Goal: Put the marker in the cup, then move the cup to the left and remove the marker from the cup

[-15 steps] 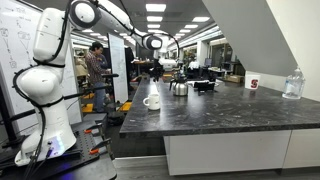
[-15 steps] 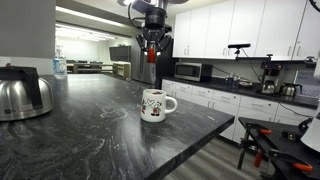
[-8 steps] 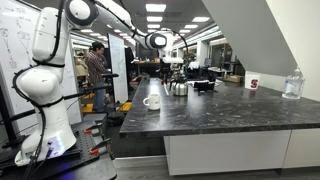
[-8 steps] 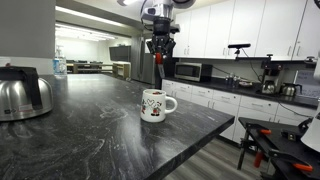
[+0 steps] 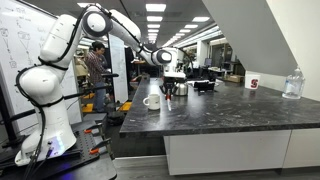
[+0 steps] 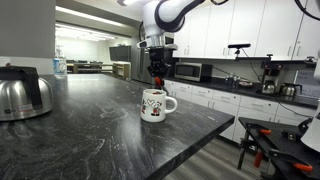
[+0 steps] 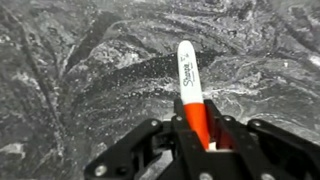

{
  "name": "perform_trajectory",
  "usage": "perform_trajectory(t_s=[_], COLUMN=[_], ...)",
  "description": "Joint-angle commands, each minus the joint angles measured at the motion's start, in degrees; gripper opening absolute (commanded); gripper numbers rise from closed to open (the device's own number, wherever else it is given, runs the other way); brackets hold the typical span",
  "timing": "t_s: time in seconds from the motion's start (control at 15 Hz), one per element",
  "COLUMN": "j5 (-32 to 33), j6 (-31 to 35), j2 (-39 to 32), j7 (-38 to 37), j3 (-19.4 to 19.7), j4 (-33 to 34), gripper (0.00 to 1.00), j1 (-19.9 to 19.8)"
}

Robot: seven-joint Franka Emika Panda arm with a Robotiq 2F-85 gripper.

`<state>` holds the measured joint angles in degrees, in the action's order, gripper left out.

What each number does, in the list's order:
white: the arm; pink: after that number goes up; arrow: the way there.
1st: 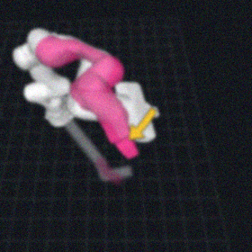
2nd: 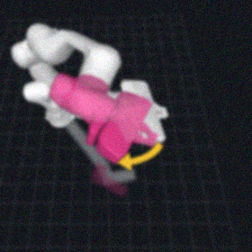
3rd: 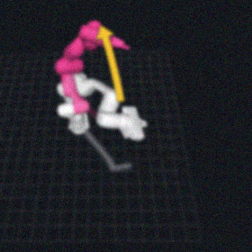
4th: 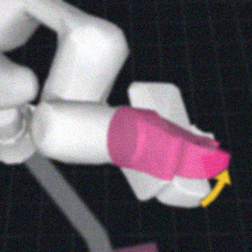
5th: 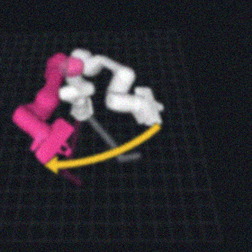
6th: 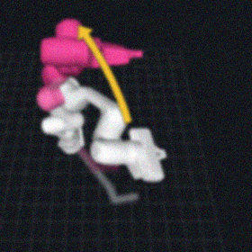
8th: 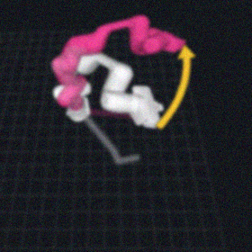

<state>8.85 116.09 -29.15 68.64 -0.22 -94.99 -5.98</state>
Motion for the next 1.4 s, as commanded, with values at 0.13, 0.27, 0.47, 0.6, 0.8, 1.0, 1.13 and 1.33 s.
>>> perform_trajectory(t_s=[0.13, 0.27, 0.47, 0.6, 0.8, 1.0, 1.13, 1.33], j5=[-1.2, -1.8, -2.4, -4.8, -7.7, -8.3, -8.8, -10.3], j6=[-4.0, -5.1, -7.8, -9.2, -6.2, -2.2, -2.1, -1.1], j2=[-1.8, -0.9, 0.0, 0.4, 2.0, 4.3, 5.2, 6.1], j7=[-14.3, -16.6, -23.9, -28.9, -34.4, -40.1, -42.8, -45.1], j3=[-0.2, -0.9, -1.2, -1.8, -2.4, -1.6, -1.3, -1.2], j4=[1.3, -0.2, -2.4, -4.3, -9.5, -14.8, -16.9, -19.3], gripper=[0.06, 0.06, 0.06, 0.06, 0.06, 0.06, 0.06, 0.5], j1=[-0.2, -0.4, 0.3, -0.1, -0.5, -0.2, -0.4, -0.8])
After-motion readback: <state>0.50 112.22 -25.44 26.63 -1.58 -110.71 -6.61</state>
